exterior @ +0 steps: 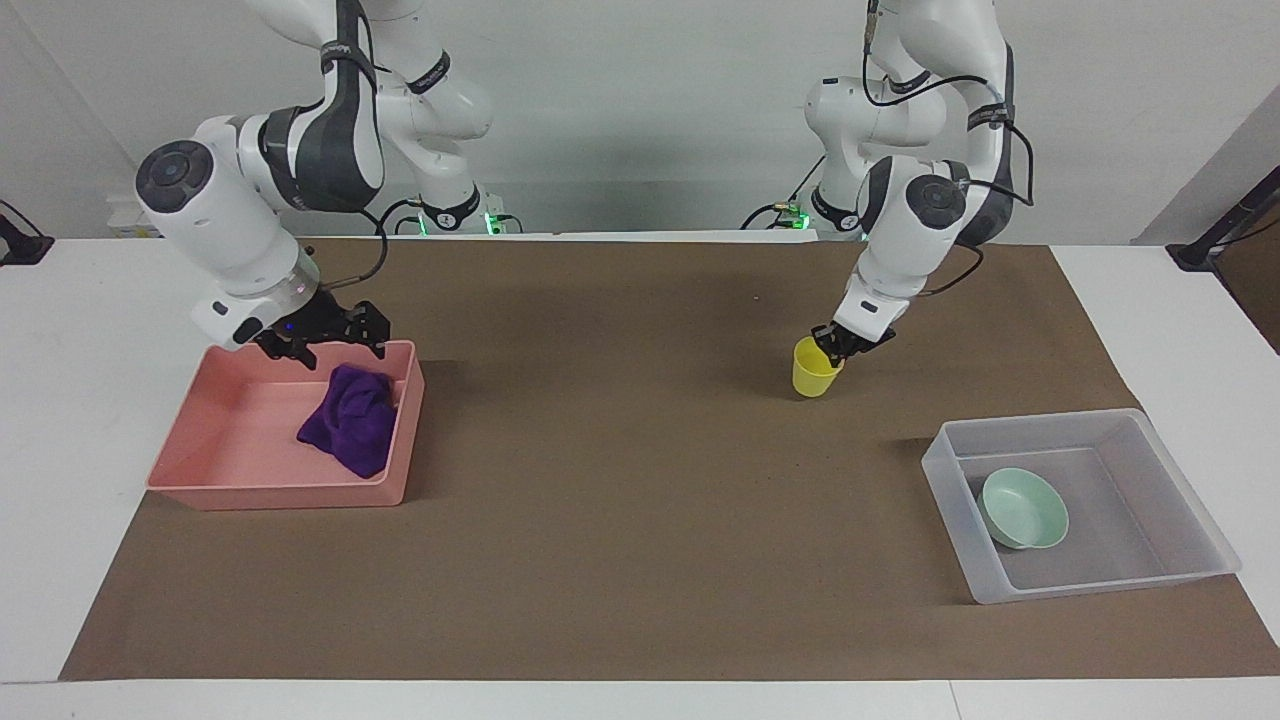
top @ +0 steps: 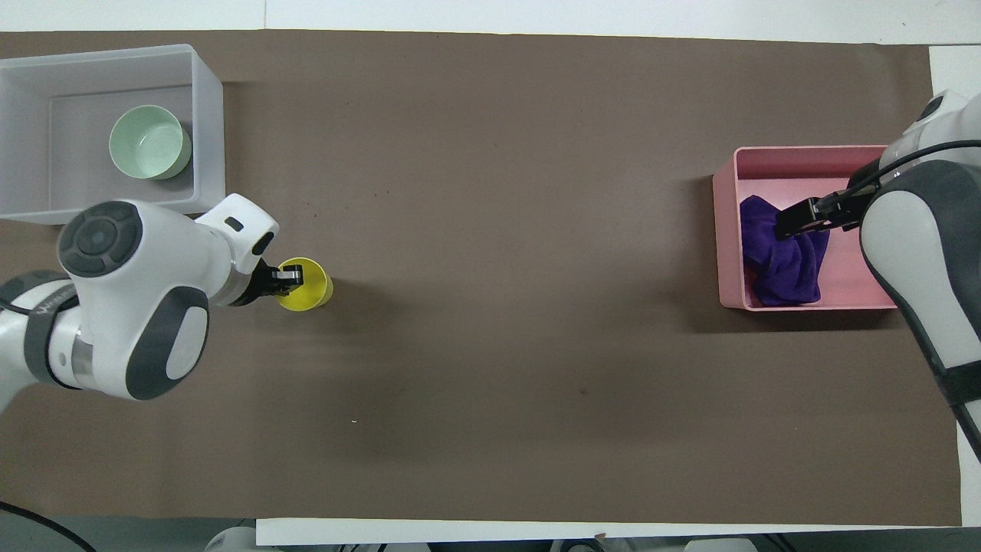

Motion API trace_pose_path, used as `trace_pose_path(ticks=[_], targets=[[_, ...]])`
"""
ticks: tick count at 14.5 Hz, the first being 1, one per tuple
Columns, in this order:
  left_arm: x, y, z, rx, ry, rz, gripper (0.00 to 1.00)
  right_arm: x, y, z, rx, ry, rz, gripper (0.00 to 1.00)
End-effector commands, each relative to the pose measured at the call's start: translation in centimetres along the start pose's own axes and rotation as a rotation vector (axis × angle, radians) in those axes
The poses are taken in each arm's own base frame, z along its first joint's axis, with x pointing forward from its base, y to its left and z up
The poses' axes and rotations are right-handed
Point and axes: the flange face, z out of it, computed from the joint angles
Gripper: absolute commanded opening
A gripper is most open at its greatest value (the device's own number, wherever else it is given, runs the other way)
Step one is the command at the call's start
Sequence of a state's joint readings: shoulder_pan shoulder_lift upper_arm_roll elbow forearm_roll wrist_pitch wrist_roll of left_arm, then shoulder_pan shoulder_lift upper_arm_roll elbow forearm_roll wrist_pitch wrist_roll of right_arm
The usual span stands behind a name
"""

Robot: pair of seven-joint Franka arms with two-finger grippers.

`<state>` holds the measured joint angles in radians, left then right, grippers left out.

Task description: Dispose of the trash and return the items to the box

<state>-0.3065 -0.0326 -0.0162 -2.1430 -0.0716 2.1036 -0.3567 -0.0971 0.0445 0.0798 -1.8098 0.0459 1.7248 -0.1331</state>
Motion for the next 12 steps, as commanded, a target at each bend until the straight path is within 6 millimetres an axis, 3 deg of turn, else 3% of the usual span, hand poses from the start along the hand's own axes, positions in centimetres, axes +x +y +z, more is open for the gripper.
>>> trace_pose_path(ticks=[1, 3, 4, 5, 7, 10, 12], targets=[[8.3, -4.0, -6.9, -0.012, 0.008, -0.046, 0.00, -1.6, -1.4, -3.9, -0.007, -0.016, 0.041, 0.99], [13.3, -10.2, -9.9, -0.028, 0.084, -0.091, 0.00, -3.5, -1.8, -6.1, -0.012, -0.026, 0.036, 0.99], [15.3, -14.0, -9.5, -0.023, 0.100, -0.112, 0.00, -4.2, -2.0, -7.3, -0.012, -0.033, 0.037, 0.99], [17.0, -16.0, -8.7, -0.015, 0.121, -0.110, 0.00, -4.6, -2.1, -8.3, -0.014, -0.037, 0.034, 0.99], [19.4, -18.3, -5.6, -0.016, 0.182, -0.134, 0.00, -5.2, -2.2, -9.8, -0.012, -0.051, 0.031, 0.99], [20.0, -20.8, -0.8, -0.005, 0.137, -0.116, 0.00, -5.9, -2.3, -11.2, -0.009, -0.063, 0.026, 0.99], [20.0, -20.6, 2.5, -0.005, 0.147, -0.108, 0.00, -5.9, -2.2, -11.2, 0.001, -0.064, -0.007, 0.99]])
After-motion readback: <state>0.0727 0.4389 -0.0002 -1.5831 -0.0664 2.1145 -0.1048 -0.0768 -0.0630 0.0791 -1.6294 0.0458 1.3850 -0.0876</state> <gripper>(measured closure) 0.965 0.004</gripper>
